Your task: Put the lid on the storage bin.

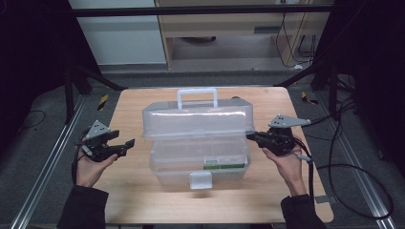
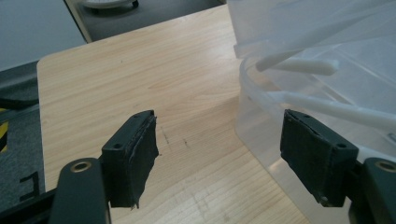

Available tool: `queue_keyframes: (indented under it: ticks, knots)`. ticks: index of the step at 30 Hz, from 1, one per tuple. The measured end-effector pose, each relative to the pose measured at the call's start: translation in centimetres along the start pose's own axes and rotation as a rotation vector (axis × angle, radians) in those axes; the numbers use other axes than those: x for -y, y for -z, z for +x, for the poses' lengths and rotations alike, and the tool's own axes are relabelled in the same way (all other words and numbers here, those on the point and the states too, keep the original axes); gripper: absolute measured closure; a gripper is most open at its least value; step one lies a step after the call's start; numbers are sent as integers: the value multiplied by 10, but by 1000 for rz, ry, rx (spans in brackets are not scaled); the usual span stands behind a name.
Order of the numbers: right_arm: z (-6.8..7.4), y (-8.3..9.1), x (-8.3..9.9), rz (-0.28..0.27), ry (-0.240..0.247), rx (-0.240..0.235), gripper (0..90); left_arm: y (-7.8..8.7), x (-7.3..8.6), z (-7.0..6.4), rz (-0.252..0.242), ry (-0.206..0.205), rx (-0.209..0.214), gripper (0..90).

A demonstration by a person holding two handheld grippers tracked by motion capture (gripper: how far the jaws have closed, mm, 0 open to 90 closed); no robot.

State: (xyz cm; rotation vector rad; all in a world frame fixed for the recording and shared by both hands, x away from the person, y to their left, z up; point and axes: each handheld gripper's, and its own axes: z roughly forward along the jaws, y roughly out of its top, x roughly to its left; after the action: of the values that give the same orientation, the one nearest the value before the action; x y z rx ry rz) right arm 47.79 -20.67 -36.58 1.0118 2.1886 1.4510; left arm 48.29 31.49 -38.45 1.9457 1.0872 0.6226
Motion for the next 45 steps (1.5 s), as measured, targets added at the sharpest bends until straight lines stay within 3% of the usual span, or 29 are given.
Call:
queue_keyframes:
  ticks: [14, 25, 30, 35, 39, 43, 45]
  knots:
    - [4, 8, 22, 37, 19, 25, 896, -12, 9, 4, 30, 21, -26, 265]
    - [10, 7, 36, 100, 53, 46, 895, -21, 16, 4, 51, 25, -51, 264]
    - [9, 4, 45, 154, 66, 70, 896, -26, 19, 4, 67, 26, -50, 264]
    - [-2, 3, 55, 182, 52, 99, 895, -27, 22, 5, 69, 33, -59, 264]
    - [-17, 5, 66, 190, 17, 165, 876, -28, 24, 8, 70, 42, -72, 264]
    - [-32, 9, 76, 174, -19, 235, 791, -31, 28, 10, 68, 54, -87, 263]
    - [-38, 11, 82, 171, -40, 270, 698, -33, 30, 11, 70, 54, -99, 263]
